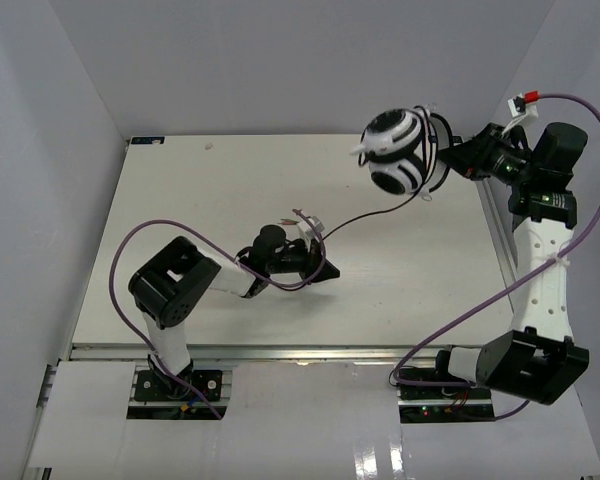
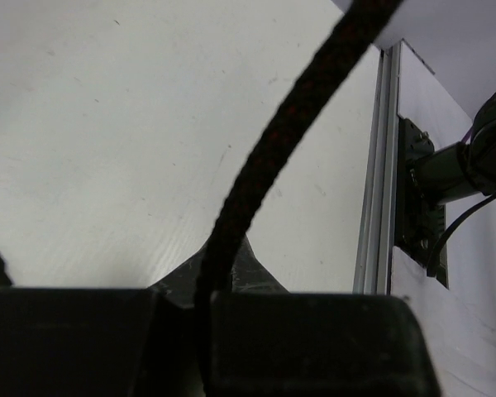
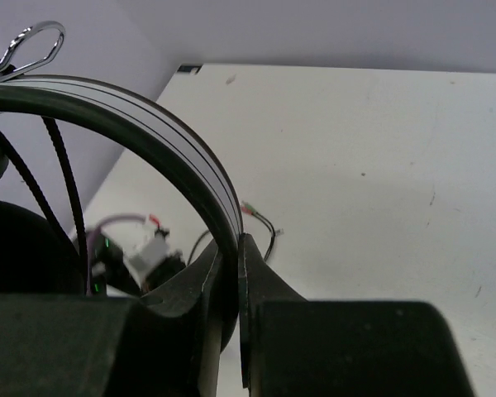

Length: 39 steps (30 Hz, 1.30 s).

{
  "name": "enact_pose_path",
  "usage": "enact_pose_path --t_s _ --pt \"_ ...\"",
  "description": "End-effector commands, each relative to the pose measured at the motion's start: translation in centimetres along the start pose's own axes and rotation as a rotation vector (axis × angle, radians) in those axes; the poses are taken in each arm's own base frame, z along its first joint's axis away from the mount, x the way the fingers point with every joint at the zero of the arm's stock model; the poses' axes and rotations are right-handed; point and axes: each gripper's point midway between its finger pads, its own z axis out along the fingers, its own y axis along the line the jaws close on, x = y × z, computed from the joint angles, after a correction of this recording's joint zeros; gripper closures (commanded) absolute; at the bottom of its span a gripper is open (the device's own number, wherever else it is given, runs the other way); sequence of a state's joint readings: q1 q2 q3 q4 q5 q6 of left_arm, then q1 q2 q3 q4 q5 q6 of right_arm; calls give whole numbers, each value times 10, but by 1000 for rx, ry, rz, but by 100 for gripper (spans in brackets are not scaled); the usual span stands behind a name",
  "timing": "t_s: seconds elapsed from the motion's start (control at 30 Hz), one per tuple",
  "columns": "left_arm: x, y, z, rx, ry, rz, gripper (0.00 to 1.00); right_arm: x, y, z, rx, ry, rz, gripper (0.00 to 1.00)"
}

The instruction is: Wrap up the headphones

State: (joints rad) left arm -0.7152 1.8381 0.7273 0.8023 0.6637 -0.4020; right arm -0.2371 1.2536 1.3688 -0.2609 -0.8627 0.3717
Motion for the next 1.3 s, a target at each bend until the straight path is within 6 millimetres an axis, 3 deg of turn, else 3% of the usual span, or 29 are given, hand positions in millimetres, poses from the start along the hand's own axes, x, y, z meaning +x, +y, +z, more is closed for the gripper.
enact_pose_path --t_s 0.0,0.07,0.17,0.3,0.4,0.53,0.73,0.8,1.0,1.13,1.2,1.27 --pt "-41 -10 -24 83 -13 32 99 20 77 -33 -383 26 -472 92" --pt "-52 0 -30 73 -8 36 98 39 78 -36 -398 64 -569 92" --pt "-85 13 -41 56 10 14 98 80 66 -40 -363 168 -821 92" --pt "-117 2 -54 74 -4 10 99 124 10 -35 -170 291 -1025 92" --pt "-130 -17 -61 116 8 -15 99 140 -22 -34 -25 333 -1095 92" --pt "-136 -50 -69 218 40 -110 97 114 -46 -22 189 251 -1115 92" --pt "-135 -112 -66 395 76 -232 91 68 -53 -1 524 35 -1114 92" --pt "-135 -127 -59 440 94 -276 90 66 -58 3 631 -10 -1101 92" --pt "-140 -155 -28 477 63 -358 82 52 -52 18 763 -130 -994 92" --pt "-127 -172 -8 490 59 -387 77 42 -58 27 824 -206 -788 92" --pt "-119 -172 2 448 43 -363 61 44 -67 37 820 -192 -686 92" --pt "-112 -168 13 374 3 -289 58 42 -64 48 778 -181 -572 92"
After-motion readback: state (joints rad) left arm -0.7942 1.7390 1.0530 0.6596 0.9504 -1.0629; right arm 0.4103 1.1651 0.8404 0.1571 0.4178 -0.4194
